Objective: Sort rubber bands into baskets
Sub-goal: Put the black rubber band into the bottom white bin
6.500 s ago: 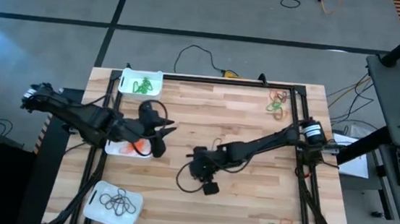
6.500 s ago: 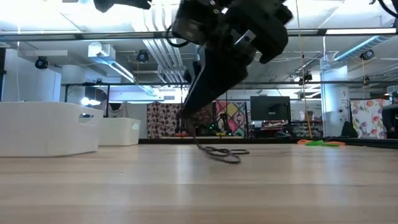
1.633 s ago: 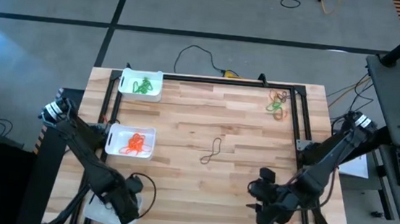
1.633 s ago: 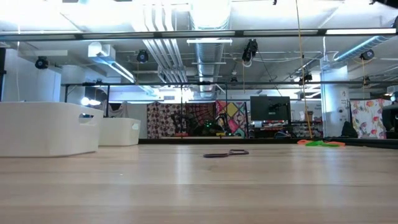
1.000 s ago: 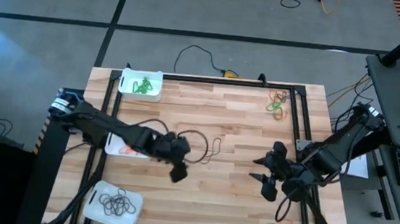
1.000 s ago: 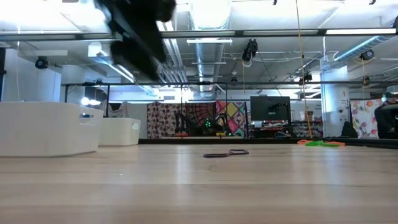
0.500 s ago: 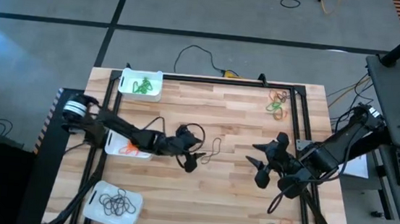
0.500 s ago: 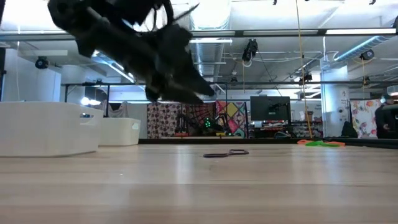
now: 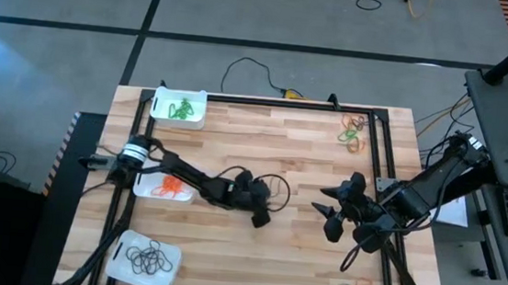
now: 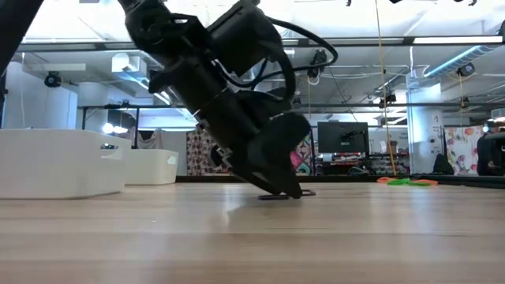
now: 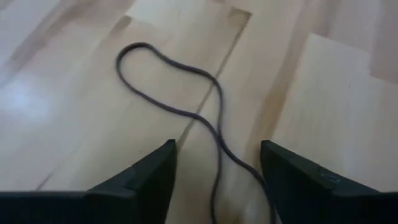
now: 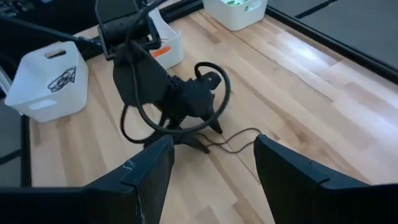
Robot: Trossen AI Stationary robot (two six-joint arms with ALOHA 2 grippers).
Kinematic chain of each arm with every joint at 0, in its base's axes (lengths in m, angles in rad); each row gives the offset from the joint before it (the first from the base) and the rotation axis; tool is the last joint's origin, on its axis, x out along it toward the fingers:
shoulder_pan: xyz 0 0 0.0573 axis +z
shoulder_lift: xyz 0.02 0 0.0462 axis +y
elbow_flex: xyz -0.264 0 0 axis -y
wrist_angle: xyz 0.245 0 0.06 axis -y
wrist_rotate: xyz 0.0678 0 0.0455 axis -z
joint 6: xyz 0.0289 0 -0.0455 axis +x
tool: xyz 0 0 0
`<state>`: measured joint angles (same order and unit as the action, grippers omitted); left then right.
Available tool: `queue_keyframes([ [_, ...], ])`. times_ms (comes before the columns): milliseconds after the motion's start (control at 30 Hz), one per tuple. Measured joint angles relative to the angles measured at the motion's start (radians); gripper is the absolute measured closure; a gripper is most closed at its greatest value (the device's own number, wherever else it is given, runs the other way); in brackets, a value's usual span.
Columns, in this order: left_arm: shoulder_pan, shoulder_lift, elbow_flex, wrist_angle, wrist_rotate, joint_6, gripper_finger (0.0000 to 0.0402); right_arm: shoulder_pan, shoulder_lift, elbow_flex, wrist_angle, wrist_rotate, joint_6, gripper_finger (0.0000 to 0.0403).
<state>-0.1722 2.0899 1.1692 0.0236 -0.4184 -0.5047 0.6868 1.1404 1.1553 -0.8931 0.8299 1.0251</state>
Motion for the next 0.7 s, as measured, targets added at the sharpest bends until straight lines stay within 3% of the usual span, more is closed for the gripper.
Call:
queue_keyframes([
  [167,-0.001,0.036,0.022,-0.048,-0.039,-0.049,0.0253,0.002,0.0,0.0,0.0,-0.009,0.03,0.0188],
  [300,-0.002,0.051,0.021,-0.053,-0.044,-0.089,0.0331,0.002,0.0,0.0,0.0,-0.013,0.03,0.0188],
  [400,-0.011,0.055,0.021,-0.05,-0.005,-0.037,0.0387,0.002,0.0,0.0,-0.001,-0.028,0.026,0.0188],
  [700,-0.028,-0.04,0.012,-0.127,0.118,0.092,0.04,0.002,0.0,0.0,-0.017,-0.106,0.023,0.0188],
])
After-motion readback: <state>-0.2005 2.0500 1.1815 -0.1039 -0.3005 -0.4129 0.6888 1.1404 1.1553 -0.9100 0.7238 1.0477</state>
